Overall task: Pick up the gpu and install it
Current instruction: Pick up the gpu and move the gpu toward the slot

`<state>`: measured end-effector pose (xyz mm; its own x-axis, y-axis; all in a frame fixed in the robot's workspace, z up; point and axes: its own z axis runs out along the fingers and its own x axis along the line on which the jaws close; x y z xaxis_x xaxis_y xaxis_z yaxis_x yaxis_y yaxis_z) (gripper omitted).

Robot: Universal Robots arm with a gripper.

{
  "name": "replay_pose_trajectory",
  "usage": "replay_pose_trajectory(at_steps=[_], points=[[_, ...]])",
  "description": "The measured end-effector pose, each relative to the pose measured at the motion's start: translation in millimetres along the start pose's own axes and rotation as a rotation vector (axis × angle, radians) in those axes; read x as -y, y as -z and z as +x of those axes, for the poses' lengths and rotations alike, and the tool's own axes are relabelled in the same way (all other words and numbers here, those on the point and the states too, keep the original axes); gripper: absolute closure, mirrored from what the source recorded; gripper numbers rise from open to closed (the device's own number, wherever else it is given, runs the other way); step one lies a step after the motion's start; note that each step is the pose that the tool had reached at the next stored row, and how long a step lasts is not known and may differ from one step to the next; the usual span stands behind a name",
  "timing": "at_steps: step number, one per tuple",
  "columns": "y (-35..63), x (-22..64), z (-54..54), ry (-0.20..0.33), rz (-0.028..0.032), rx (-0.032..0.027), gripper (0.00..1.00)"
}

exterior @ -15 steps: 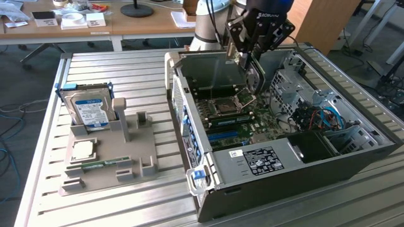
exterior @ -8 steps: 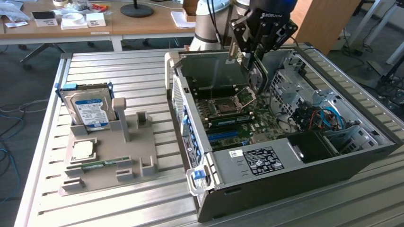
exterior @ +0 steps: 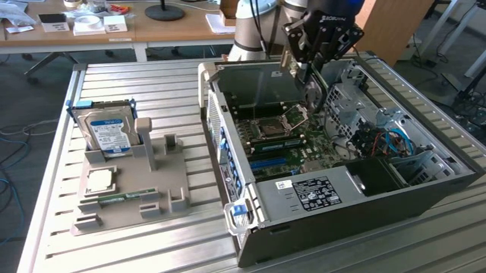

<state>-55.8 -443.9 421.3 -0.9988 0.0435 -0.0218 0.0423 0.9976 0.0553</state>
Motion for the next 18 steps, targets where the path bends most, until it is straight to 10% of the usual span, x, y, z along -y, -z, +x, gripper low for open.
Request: replay_pose_trajectory(at_steps=[18], points=[[-1.5,-2.7,-62.6,0.000,-0.0001,0.0000,0.73]])
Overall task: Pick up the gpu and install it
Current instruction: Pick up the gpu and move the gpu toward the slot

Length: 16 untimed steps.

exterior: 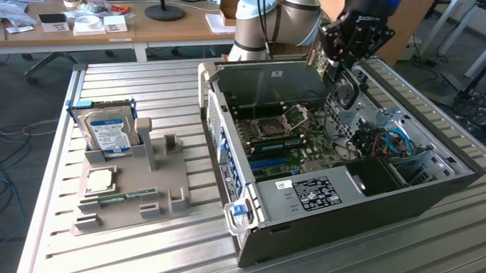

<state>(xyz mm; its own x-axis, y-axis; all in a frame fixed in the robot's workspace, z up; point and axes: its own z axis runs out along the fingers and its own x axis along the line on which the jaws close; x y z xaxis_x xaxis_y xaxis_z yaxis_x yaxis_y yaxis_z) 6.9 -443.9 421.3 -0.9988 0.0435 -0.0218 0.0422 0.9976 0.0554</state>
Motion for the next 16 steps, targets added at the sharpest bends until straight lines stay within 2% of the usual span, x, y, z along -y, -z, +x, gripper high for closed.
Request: replay_pose_trajectory(at_steps=[2,8,16], points=[[-0.1,-0.2,-3.4,0.000,0.0000,0.0000,0.73],[-0.1,-0.1,-3.5,0.000,0.0000,0.0000,0.73],[-0.3,-0.6,-13.4,0.000,0.0000,0.0000,0.73]])
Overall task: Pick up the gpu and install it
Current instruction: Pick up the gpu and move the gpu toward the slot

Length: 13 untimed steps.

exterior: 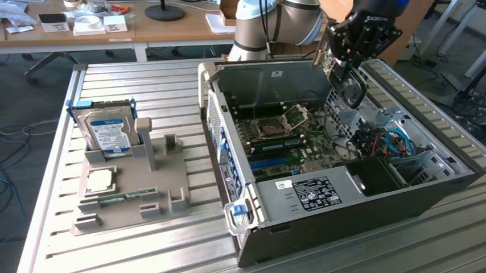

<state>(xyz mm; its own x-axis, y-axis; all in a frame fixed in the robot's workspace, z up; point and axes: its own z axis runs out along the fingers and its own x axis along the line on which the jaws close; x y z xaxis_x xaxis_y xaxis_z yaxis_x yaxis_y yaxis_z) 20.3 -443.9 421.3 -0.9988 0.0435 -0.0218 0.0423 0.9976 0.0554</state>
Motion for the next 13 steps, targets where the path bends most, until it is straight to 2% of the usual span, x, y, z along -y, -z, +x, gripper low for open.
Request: replay_pose_trajectory(at_steps=[13], points=[[-0.4,-0.7,-16.6,0.000,0.0000,-0.0001,0.73]])
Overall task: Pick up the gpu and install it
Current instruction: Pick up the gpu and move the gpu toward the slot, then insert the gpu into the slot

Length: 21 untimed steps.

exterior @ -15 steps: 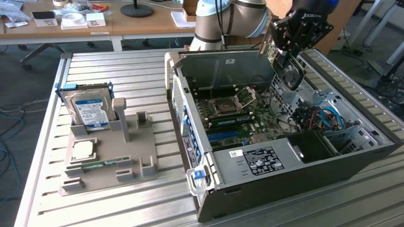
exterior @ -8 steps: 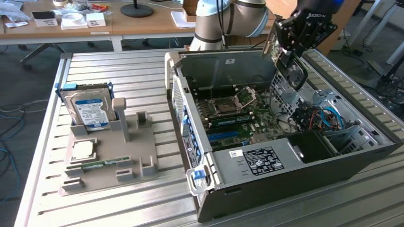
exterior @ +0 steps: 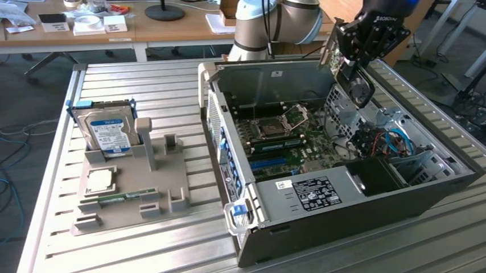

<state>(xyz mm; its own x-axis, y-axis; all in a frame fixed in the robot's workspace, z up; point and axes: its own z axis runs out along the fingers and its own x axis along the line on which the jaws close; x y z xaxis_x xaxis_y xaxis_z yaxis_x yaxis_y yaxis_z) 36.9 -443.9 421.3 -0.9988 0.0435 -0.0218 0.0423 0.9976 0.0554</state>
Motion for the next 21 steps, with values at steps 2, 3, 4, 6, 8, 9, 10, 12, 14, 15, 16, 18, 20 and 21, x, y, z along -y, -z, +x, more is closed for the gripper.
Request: replay_pose_trajectory(at_steps=[2,3,4,6,8,9,10,12,14,15,16,18,20,21], points=[[0.0,0.0,0.0,0.000,0.0001,0.0000,0.73],[0.0,0.0,0.0,0.000,0.0001,0.0000,0.73],[0.0,0.0,0.0,0.000,0.0000,0.0001,0.73],[0.0,0.0,0.0,0.000,0.0000,0.0000,0.73],[0.0,0.0,0.0,0.000,0.0000,0.0000,0.73],[0.0,0.0,0.0,0.000,0.0000,0.0001,0.73],[0.0,0.0,0.0,0.000,0.0000,0.0000,0.73],[0.0,0.0,0.0,0.000,0.0000,0.0000,0.73],[0.0,0.0,0.0,0.000,0.0000,0.0000,0.73],[0.0,0.0,0.0,0.000,0.0000,0.0000,0.73],[0.0,0.0,0.0,0.000,0.0000,0.0000,0.73],[0.0,0.0,0.0,0.000,0.0000,0.0001,0.73],[0.0,0.0,0.0,0.000,0.0000,0.0001,0.73],[0.0,0.0,0.0,0.000,0.0000,0.0000,0.73]])
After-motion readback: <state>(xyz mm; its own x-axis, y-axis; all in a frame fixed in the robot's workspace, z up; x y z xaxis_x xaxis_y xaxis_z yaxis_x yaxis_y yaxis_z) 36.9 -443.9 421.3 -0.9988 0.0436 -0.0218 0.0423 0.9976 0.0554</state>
